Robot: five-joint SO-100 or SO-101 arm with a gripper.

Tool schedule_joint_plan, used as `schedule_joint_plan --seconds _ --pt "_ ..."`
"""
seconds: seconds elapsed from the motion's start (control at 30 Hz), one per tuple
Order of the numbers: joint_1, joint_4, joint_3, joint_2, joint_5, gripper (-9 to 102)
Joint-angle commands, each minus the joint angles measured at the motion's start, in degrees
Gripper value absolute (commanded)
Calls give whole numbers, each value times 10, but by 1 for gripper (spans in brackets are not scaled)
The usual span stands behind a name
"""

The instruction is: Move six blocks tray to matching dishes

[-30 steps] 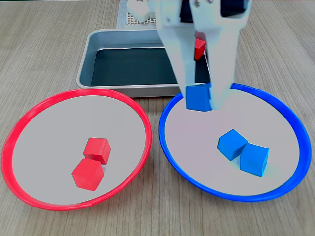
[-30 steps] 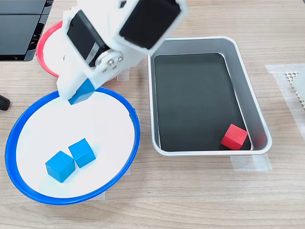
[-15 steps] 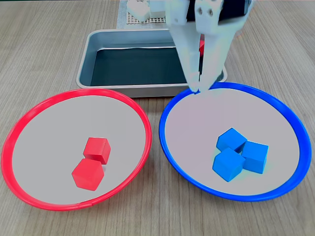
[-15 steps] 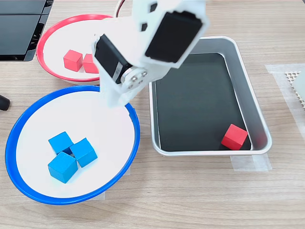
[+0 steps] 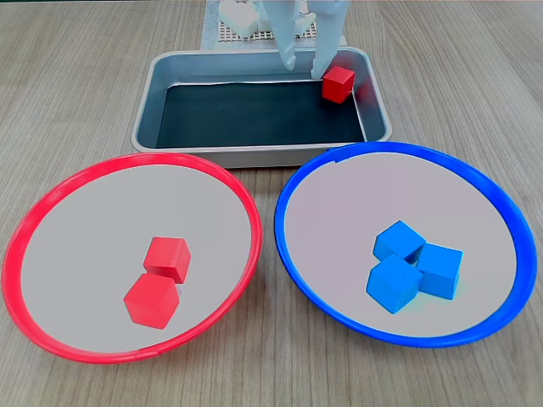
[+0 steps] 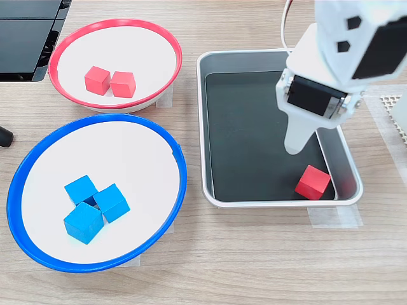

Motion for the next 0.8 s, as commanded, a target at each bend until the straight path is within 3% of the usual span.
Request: schedule_joint_plan --seconds 0.0,0.17,0.77 --pt "-22 -22 9 13 25 12" --pt "-34 -67 14 0 76 17" --pt "-75 -97 62 -28 56 18"
